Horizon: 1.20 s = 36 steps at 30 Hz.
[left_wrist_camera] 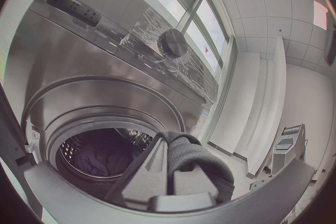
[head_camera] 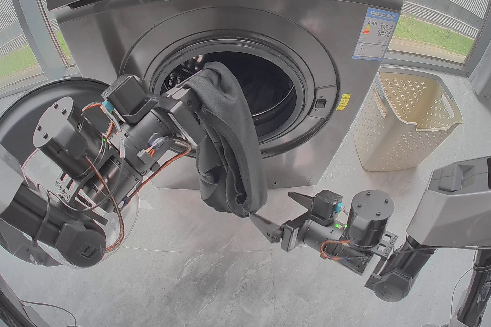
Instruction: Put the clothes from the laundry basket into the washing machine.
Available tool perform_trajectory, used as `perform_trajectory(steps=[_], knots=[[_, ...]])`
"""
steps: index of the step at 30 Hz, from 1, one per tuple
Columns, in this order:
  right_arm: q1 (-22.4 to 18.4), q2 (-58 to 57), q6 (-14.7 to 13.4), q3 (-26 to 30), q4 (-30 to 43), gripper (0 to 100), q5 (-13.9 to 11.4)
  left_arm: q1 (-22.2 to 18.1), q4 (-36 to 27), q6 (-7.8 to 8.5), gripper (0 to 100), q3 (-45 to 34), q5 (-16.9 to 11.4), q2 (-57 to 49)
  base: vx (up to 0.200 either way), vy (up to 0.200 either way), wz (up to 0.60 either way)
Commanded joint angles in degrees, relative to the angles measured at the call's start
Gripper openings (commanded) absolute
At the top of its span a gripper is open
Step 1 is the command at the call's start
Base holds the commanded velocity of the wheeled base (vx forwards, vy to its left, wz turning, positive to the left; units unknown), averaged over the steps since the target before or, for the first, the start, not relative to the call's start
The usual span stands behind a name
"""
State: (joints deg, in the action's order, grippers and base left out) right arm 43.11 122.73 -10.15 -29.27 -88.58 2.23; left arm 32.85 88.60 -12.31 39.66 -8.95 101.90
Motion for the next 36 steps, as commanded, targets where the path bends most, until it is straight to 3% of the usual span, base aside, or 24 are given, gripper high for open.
perform_trajectory(steps=[1,16,28,36], knots=[[-2.68,4.18,0.57,-7.38,-0.02,100,-0.21,0.11,0.08,-0.08,0,-0.63,-0.37,-2.15,0.0,0.0,0.0],[-1.62,10.33,1.98,-17.58,0.07,100,-1.44,1.86,0.08,-0.08,0,-1.34,-0.37,-2.23,0.0,0.0,0.0],[-1.27,17.1,2.16,-29.53,0.86,100,-1.97,3.62,0.08,0.01,0,-1.86,-0.37,-2.58,0.0,0.0,0.0],[-2.85,20.18,2.07,-35.07,0.86,100,-1.97,4.68,0.08,-0.7,0,-1.86,-0.46,-4.43,0.0,0.0,0.0]])
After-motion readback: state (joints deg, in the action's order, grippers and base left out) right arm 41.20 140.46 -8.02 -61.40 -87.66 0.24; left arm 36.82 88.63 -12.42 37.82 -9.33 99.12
